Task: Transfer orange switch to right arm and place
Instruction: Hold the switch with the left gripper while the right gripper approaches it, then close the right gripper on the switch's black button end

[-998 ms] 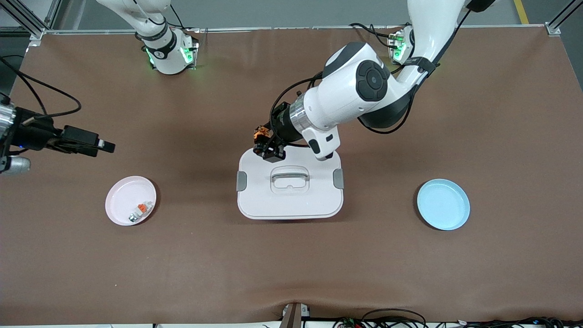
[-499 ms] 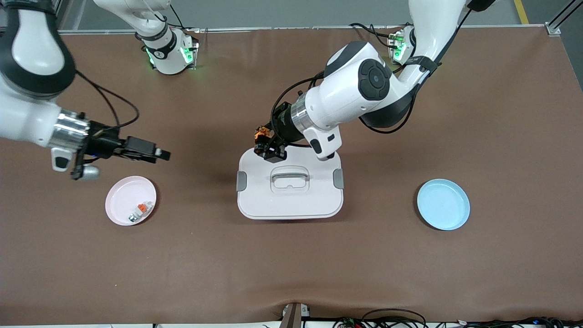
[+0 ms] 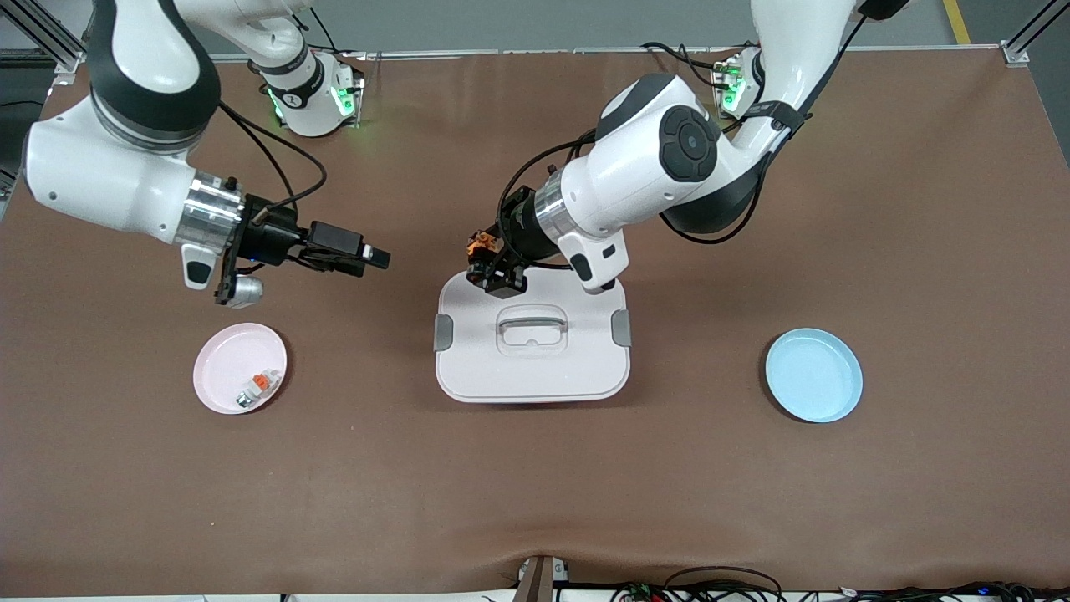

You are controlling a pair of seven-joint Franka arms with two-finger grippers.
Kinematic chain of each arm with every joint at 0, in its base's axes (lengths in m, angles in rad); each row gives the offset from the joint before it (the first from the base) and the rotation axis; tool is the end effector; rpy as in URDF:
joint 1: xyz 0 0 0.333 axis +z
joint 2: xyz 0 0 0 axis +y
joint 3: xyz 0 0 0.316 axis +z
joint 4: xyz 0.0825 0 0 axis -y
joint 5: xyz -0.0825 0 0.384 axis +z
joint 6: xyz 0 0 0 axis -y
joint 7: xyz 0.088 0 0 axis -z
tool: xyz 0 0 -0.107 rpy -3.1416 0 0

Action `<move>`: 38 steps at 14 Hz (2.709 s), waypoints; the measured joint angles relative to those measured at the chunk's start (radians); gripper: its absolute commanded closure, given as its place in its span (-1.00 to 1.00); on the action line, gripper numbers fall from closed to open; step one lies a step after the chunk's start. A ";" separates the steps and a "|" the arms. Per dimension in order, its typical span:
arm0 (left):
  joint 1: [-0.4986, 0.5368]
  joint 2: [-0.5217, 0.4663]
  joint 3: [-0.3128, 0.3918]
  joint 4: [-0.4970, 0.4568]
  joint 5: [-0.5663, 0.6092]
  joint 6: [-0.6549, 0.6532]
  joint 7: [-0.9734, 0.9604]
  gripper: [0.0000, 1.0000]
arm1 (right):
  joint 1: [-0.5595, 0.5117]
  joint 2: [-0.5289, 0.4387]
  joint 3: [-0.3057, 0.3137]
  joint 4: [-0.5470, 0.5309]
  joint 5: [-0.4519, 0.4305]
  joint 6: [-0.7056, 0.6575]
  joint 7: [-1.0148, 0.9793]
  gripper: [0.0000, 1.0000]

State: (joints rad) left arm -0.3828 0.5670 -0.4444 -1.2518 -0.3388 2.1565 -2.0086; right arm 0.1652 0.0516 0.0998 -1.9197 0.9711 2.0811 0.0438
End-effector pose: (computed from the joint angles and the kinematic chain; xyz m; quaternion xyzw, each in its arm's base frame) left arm 0.5552 -0.4958 0.5037 0.7163 0.6194 -0.2298 0.2247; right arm 0.5609 0.1944 0.4944 -0.8993 0.1068 0.0172 0.4238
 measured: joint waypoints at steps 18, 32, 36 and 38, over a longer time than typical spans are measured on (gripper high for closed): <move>0.001 0.000 0.001 0.000 0.000 0.000 0.000 1.00 | 0.266 0.004 0.000 -0.026 0.004 0.351 0.138 -1.00; 0.001 0.000 0.001 0.000 0.000 0.000 0.000 1.00 | 0.312 0.047 0.000 -0.037 0.004 0.436 0.138 -1.00; 0.001 0.000 0.001 0.000 0.000 0.000 0.000 1.00 | 0.326 0.060 0.000 -0.037 0.004 0.455 0.138 -0.64; 0.001 0.000 0.001 0.000 0.000 0.000 0.000 1.00 | 0.326 0.060 0.000 -0.036 0.004 0.456 0.138 -0.38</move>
State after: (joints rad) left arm -0.3815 0.5666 -0.4429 -1.2518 -0.3388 2.1565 -2.0089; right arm 0.4911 0.1121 0.1000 -1.9560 0.9755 2.5371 0.1822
